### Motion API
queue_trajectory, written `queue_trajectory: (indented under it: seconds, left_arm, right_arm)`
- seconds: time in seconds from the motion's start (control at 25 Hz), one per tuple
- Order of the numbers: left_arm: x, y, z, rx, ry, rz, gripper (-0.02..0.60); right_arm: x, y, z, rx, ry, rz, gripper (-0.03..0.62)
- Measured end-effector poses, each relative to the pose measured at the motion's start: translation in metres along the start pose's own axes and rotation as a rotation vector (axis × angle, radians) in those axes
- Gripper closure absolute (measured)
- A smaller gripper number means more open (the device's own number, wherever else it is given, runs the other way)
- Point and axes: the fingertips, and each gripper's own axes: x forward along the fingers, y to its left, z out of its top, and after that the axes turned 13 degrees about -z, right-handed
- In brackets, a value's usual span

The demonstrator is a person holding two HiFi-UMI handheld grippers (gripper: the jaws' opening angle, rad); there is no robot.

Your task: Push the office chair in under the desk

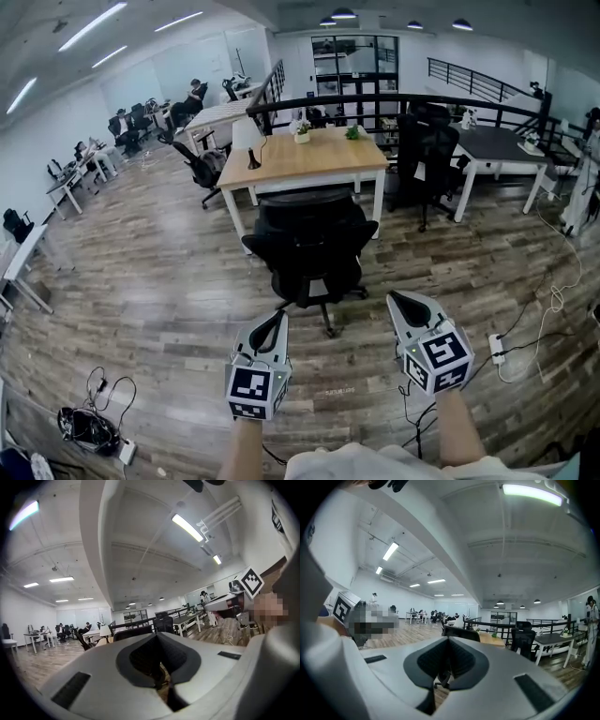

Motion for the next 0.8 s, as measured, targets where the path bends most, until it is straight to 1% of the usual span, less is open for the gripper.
queue_trajectory:
  seconds: [0.44, 0.6, 0.8]
  left_arm:
    - [0.002, -0.028, -0.005, -0.014, 0.034, 0.045, 0.572]
    - [0.009, -0.038, -0.004, -0.013, 0.042, 0.04, 0.572]
    - [0.022, -0.032, -0.002, -0.009, 0.033, 0.046, 0.572]
  right_arm:
    - [-0.017, -0.013, -0.013, 0.012, 0.004, 0.089, 0.586]
    - [-0.018, -0.02, -0.015, 0.02, 0.005, 0.103, 0.586]
    - [-0.007, -0.026, -0.016, 0.037, -0.003, 0.128, 0.586]
